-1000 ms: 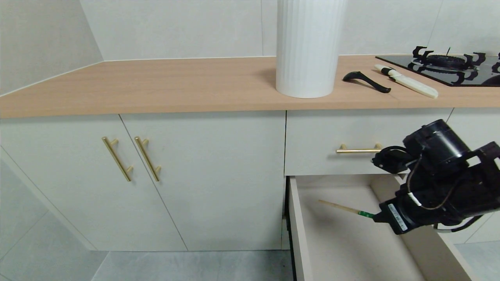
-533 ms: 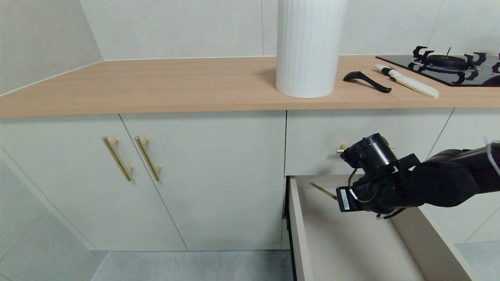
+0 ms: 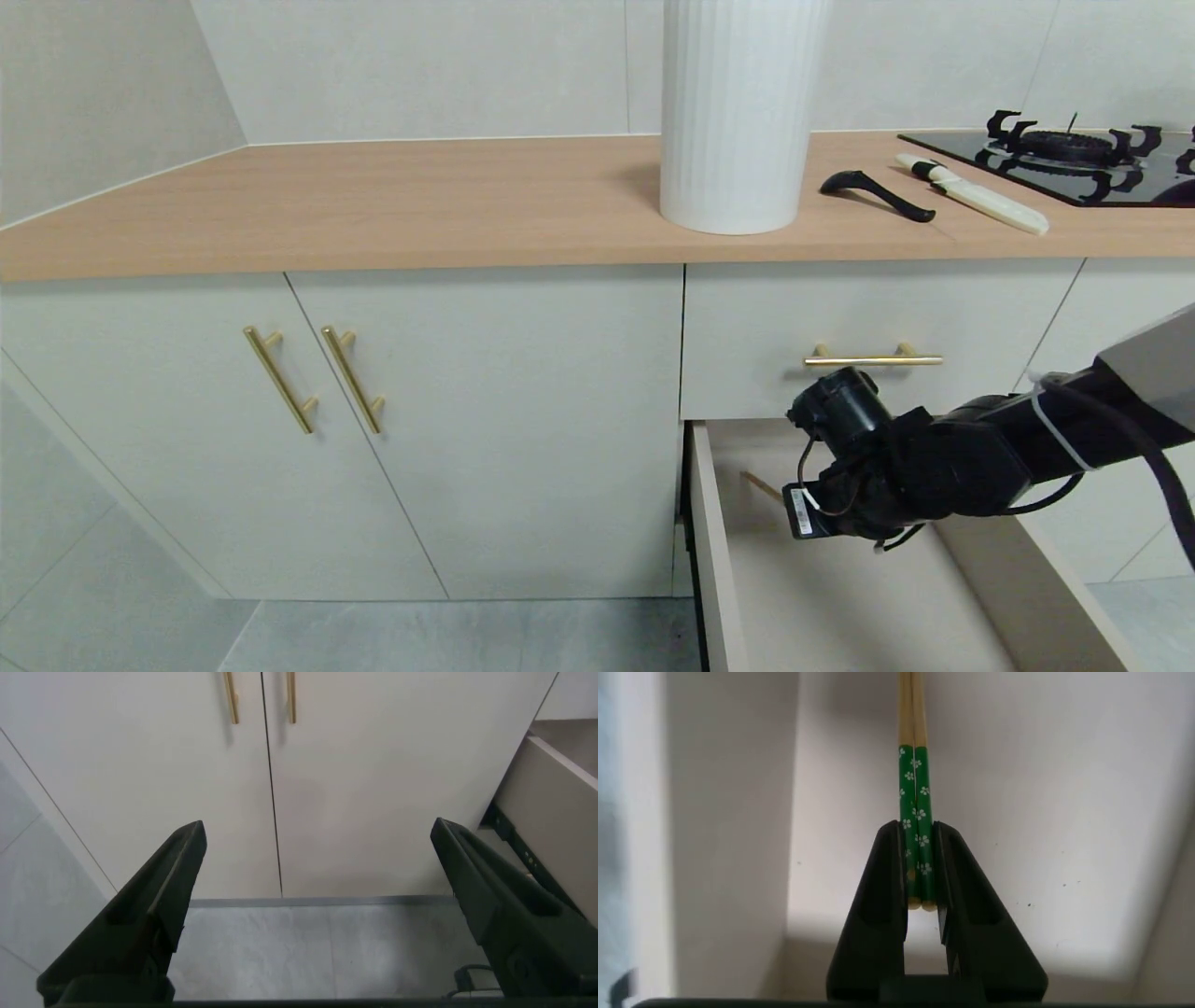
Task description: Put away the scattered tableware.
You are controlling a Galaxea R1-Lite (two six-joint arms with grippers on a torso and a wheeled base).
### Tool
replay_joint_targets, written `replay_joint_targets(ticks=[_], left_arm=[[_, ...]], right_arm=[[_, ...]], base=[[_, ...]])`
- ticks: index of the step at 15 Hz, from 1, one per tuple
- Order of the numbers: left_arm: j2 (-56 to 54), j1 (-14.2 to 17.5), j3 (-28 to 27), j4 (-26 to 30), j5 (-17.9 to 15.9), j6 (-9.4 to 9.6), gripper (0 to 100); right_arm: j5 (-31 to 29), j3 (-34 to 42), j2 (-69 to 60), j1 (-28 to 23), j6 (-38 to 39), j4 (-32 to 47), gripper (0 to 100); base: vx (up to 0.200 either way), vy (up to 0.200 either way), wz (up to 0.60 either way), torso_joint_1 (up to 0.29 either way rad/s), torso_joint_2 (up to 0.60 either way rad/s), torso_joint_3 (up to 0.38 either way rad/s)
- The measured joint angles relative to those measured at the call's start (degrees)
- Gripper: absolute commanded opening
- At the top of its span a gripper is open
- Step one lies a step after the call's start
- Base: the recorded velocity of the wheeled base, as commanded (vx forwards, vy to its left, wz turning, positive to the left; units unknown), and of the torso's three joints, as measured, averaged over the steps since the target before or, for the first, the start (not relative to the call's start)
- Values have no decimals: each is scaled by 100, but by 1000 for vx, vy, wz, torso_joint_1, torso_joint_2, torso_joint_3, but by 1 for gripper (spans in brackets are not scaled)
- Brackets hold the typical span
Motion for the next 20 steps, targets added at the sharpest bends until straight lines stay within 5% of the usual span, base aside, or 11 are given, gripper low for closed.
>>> replay_joint_targets(ticks=[20], left_arm=[[0, 0, -2, 0, 0, 0, 100]], right_arm=[[61, -317, 1721, 140, 33, -7, 0]], base=[[0, 0, 0, 0, 0, 0]])
